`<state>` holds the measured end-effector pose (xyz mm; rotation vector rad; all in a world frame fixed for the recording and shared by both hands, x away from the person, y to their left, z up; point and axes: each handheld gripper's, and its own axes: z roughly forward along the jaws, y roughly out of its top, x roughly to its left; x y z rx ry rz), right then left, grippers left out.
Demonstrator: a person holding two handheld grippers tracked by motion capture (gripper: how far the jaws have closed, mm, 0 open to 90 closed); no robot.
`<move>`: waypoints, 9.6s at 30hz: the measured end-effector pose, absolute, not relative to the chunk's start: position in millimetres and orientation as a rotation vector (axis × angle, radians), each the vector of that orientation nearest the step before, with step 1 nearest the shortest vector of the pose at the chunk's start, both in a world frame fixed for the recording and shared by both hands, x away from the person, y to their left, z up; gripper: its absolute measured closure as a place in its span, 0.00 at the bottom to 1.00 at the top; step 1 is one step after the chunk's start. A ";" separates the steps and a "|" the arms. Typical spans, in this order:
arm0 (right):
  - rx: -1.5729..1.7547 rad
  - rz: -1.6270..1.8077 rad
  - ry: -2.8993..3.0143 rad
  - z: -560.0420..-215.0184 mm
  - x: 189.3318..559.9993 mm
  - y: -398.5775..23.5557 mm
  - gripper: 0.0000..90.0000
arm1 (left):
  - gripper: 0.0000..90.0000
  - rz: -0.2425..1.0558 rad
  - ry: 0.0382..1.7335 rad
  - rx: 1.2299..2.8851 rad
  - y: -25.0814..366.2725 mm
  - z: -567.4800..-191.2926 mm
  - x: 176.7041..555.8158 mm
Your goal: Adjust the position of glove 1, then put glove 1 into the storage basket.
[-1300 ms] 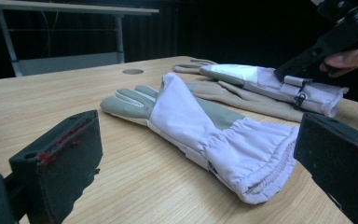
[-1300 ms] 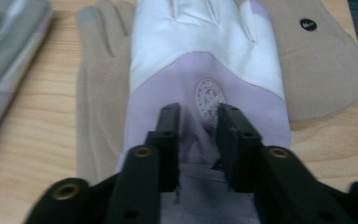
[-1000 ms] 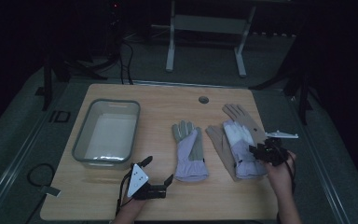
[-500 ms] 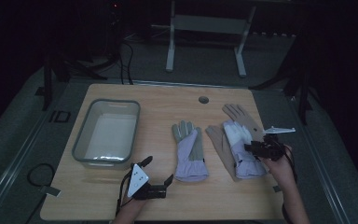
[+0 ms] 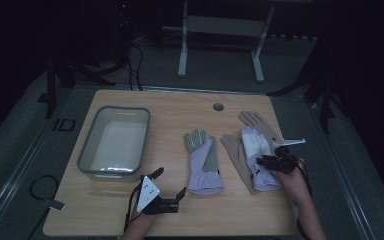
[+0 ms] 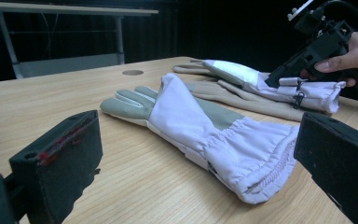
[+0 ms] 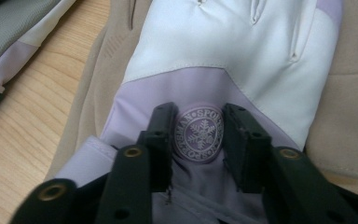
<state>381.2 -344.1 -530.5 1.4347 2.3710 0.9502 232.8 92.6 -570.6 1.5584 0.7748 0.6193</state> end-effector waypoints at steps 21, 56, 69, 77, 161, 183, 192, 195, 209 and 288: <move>1.480 0.901 2.197 -478.3 347.1 -331.5 0.89 | 0.01 0.612 0.788 1.550 93.3 -570.7 233.5; 1.352 1.026 2.366 -427.9 327.5 -159.5 0.89 | 0.01 0.632 0.785 1.556 91.2 -570.6 230.1; 1.469 0.910 2.414 -478.1 351.6 -144.5 0.88 | 0.01 0.617 0.790 1.572 90.2 -570.1 230.9; 1.468 0.874 2.418 -488.4 355.9 -132.8 0.86 | 0.01 0.591 0.796 1.577 89.8 -569.7 231.8; 1.579 1.426 2.564 -558.4 376.4 -213.5 0.69 | 0.55 0.001 1.123 1.910 46.3 -567.6 306.0; 1.384 1.162 2.513 -524.8 358.6 -187.8 0.87 | 0.81 0.000 1.073 2.021 47.5 -540.8 310.7; 1.347 1.167 2.485 -503.6 353.4 -180.7 0.87 | 0.81 0.023 1.022 2.037 55.3 -519.9 310.7; 1.347 1.164 2.469 -495.1 352.4 -177.1 0.87 | 0.81 0.038 1.001 2.046 58.4 -511.6 311.6; 1.306 1.206 2.424 -459.7 356.4 -148.9 0.87 | 0.81 0.108 0.968 2.094 87.5 -471.0 320.7; 1.314 0.967 2.695 -492.3 402.5 98.7 0.87 | 0.74 0.098 1.221 2.274 294.7 -491.8 344.0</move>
